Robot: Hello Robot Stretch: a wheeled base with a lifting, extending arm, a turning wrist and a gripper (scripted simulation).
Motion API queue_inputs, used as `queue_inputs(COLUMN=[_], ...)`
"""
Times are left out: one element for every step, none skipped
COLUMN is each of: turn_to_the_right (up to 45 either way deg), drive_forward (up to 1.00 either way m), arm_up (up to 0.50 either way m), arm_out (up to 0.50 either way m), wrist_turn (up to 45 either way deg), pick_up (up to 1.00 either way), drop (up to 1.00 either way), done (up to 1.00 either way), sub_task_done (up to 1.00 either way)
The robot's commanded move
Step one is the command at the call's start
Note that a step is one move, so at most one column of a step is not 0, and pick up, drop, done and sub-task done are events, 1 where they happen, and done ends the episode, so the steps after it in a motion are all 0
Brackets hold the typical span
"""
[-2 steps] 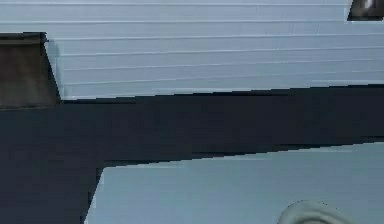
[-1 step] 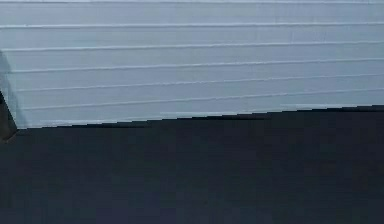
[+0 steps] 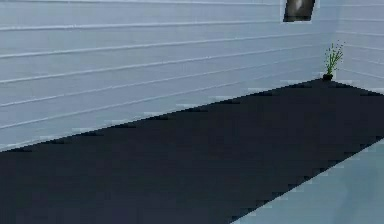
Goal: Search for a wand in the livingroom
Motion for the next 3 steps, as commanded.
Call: queue_inputs(turn_to_the_right=[0.0, 15.0, 0.0], drive_forward=[0.15, 0.0, 0.55], arm_up=[0.0, 0.0, 0.0], arm_out=[0.0, 0.0, 0.0], wrist_turn=[0.0, 0.0, 0.0], pick_up=[0.0, 0.0, 0.0], drop=[0.0, 0.0, 0.0], done=[0.0, 0.0, 0.0], sub_task_done=[0.0, 0.0, 0.0])
